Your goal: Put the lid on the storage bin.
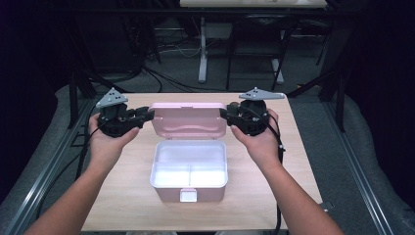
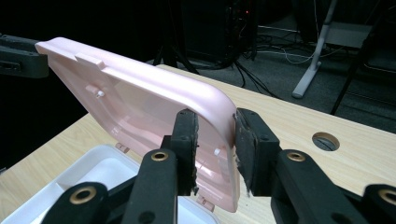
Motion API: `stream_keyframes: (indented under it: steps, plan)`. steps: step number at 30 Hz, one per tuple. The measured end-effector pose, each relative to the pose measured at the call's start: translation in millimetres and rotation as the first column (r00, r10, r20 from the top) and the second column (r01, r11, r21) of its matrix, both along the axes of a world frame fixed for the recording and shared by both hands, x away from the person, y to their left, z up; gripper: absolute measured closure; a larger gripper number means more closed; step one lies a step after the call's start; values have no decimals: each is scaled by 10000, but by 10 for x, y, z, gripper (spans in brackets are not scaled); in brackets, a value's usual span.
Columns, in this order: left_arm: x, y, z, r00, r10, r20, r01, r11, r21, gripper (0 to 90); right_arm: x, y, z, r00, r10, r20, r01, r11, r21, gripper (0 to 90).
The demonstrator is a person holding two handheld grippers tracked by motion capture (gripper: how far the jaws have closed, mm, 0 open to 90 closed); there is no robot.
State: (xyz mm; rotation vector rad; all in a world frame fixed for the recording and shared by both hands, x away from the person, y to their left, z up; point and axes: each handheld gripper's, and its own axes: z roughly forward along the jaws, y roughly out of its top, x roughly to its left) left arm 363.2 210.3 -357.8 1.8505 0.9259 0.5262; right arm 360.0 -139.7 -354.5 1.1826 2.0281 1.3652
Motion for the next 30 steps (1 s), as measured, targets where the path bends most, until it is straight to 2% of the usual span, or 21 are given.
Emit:
stream_keyframes:
  steps: [19,21,26,30]
  plan:
    - [-186,16,-2,9994,-328,80,327,9992,210,690,-160,-28,-16,9993,355,-70,-356,9992,-173,682]
    - [-207,27,-15,9994,-354,35,354,9993,103,684,-189,-35,-26,9992,399,-63,-400,9990,-177,678]
    - [-241,40,-43,9991,-421,-23,421,9991,22,676,-228,-72,-53,9980,622,-99,-621,9980,129,677]
    - [-298,53,-63,9987,-514,-17,514,9987,-63,665,-280,-78,-81,9984,568,-65,-566,9981,235,672]
